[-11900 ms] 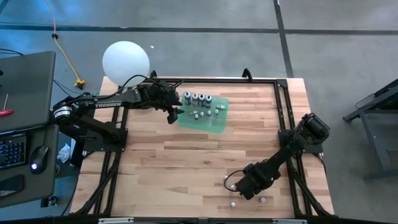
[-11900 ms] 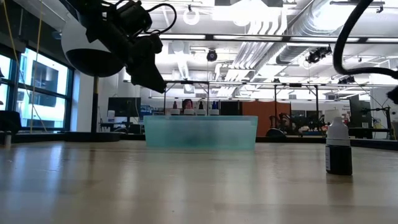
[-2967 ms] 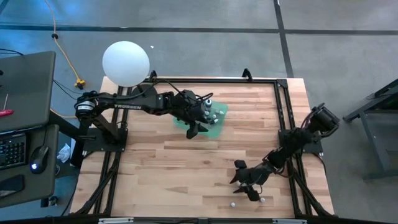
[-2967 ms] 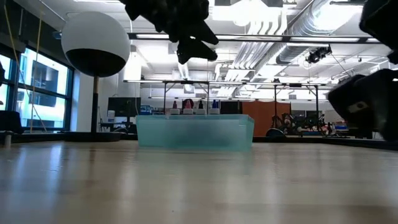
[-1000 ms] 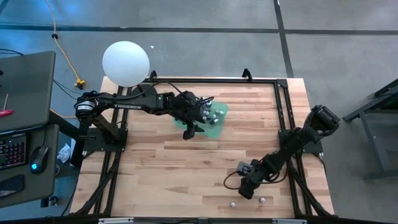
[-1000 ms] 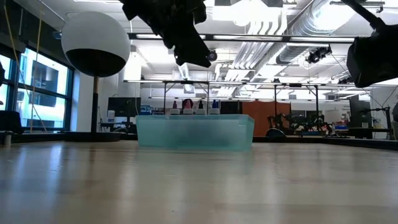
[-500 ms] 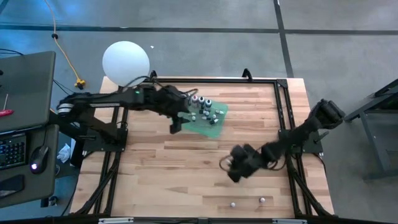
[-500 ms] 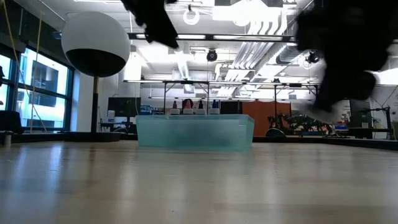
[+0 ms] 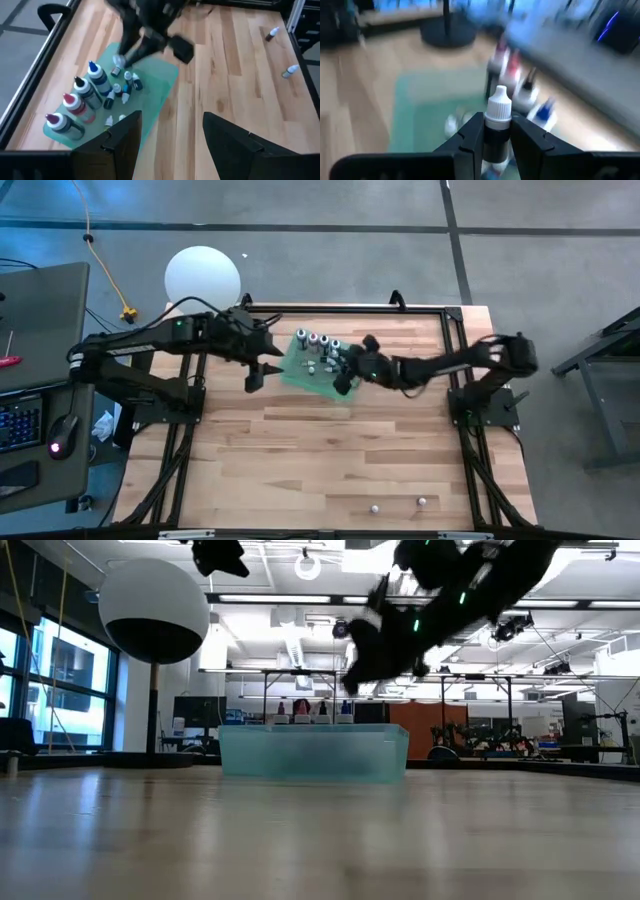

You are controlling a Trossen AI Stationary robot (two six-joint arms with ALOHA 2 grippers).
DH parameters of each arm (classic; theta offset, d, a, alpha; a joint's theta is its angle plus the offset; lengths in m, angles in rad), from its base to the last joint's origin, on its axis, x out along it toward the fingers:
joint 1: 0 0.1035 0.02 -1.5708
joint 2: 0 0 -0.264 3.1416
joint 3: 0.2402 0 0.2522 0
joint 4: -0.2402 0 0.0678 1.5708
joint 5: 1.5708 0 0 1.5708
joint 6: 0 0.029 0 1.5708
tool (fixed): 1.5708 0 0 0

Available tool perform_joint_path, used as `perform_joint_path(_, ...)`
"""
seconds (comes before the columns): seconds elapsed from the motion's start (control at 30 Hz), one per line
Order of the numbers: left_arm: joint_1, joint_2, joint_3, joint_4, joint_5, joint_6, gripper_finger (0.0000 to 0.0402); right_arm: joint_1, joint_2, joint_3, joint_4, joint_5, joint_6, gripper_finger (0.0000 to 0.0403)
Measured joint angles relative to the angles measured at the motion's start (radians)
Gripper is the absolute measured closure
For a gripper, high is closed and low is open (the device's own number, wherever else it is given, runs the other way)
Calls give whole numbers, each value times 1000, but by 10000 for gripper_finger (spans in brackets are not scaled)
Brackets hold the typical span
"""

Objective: Pick & Place food coloring
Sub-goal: Put the black food coloring bottle into the bin, then put the green food coloring bottle into the bin

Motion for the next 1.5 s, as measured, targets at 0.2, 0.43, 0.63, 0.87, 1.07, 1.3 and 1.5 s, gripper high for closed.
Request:
perform_joint_path(0.2,0,11,0,-36,-25,0,192,-42,112,24,-30,-225,-64,327)
perform_joint_path(0.43,0,13,0,-41,-28,0,192,-42,137,76,-166,-239,-190,287)
perform_joint_path(0.63,0,13,0,-41,-32,7,192,-38,130,145,-243,-238,-211,237)
perform_joint_path(0.87,0,13,-1,-43,-31,-15,192,103,56,435,-679,-408,-208,223)
perform_joint_path(1.07,0,13,-2,-46,-30,-19,192,355,46,624,-1045,-522,-68,222)
perform_joint_path(1.3,0,13,-2,-47,-27,-15,192,635,54,519,-939,-370,199,222)
perform_joint_path(1.5,0,13,-2,-42,-27,-15,192,783,54,347,-630,-289,263,222)
